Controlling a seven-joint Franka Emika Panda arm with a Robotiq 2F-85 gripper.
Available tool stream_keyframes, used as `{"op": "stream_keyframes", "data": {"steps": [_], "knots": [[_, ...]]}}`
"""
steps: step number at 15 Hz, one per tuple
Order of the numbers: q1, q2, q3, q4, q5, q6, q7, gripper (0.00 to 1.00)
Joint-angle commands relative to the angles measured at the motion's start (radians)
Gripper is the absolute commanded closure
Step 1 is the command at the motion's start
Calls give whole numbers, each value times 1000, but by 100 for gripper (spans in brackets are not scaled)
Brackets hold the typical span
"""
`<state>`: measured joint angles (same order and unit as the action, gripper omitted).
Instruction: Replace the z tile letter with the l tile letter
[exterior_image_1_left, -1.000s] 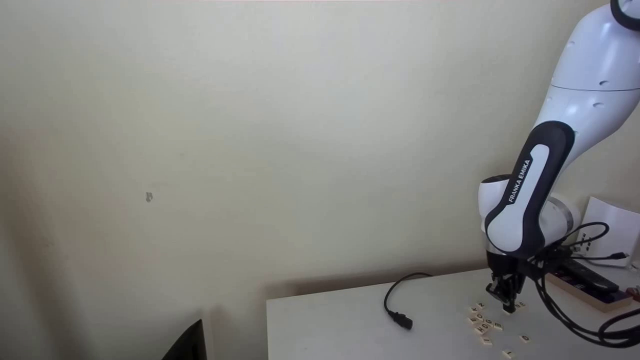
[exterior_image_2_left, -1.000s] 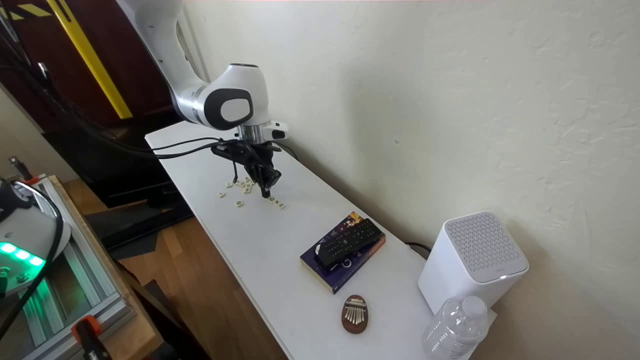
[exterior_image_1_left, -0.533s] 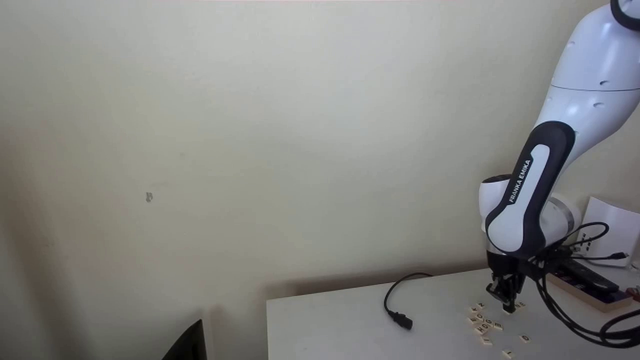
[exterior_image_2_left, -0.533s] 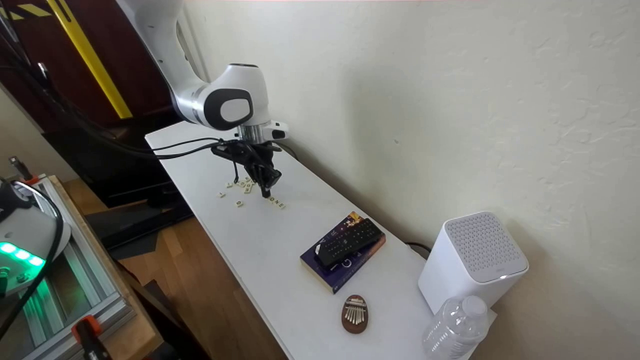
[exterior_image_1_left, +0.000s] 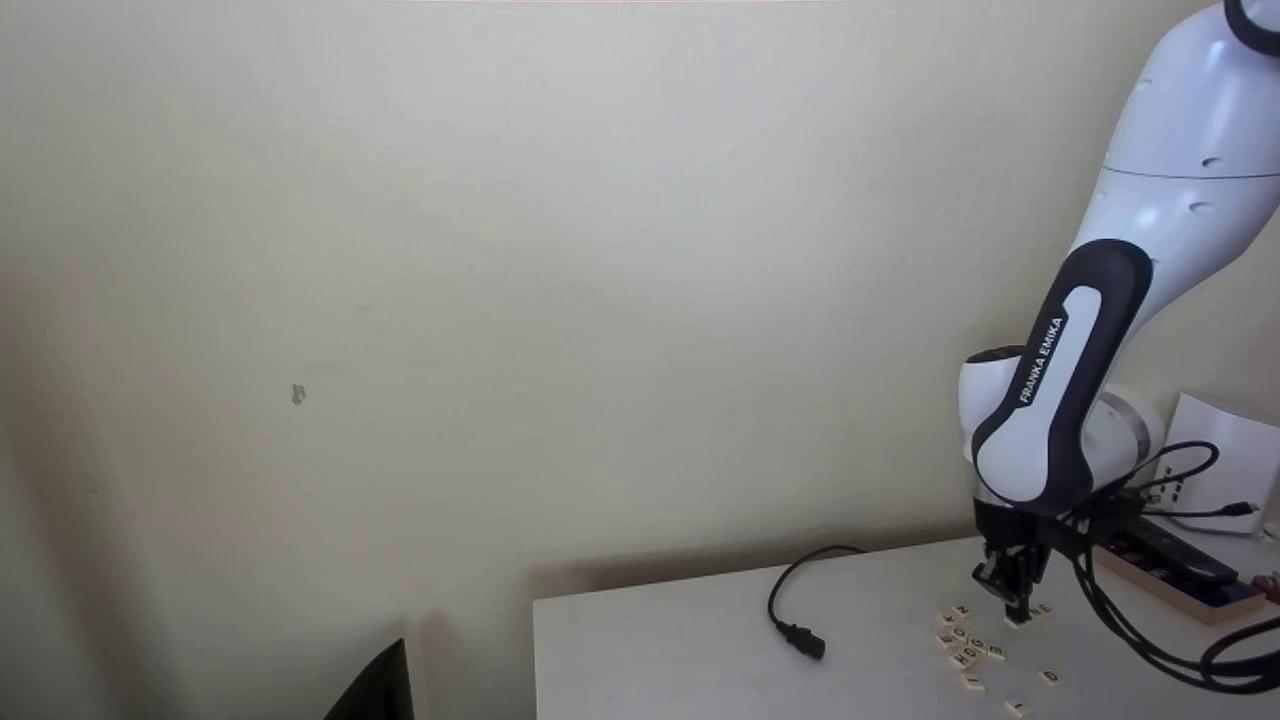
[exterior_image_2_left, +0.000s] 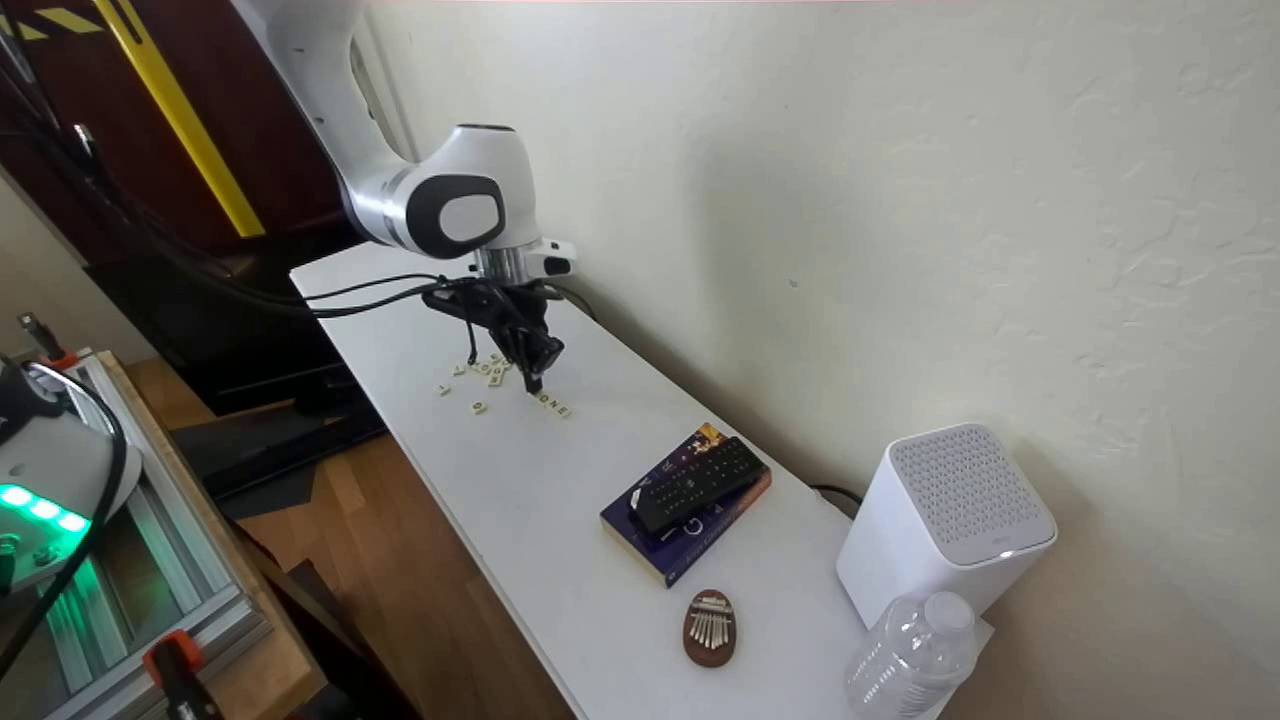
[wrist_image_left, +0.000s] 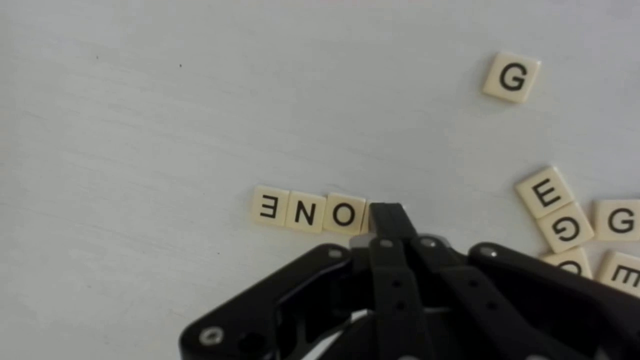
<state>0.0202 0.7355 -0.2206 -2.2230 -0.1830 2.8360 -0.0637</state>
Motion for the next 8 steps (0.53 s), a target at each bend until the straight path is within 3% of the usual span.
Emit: {"op": "stream_keyframes", "data": {"steps": [1, 5, 6, 7, 8], "knots": [[8, -60, -13, -56, -26, 9, 5, 100], [-3, -117, -9, -98, -17, 9, 8, 100], [-11, -135, -3, -109, -12, 8, 6, 95], [-9, -150, -8, -119, -10, 2, 15, 73], [-17, -166, -3, -131, -7, -1, 12, 71]]}}
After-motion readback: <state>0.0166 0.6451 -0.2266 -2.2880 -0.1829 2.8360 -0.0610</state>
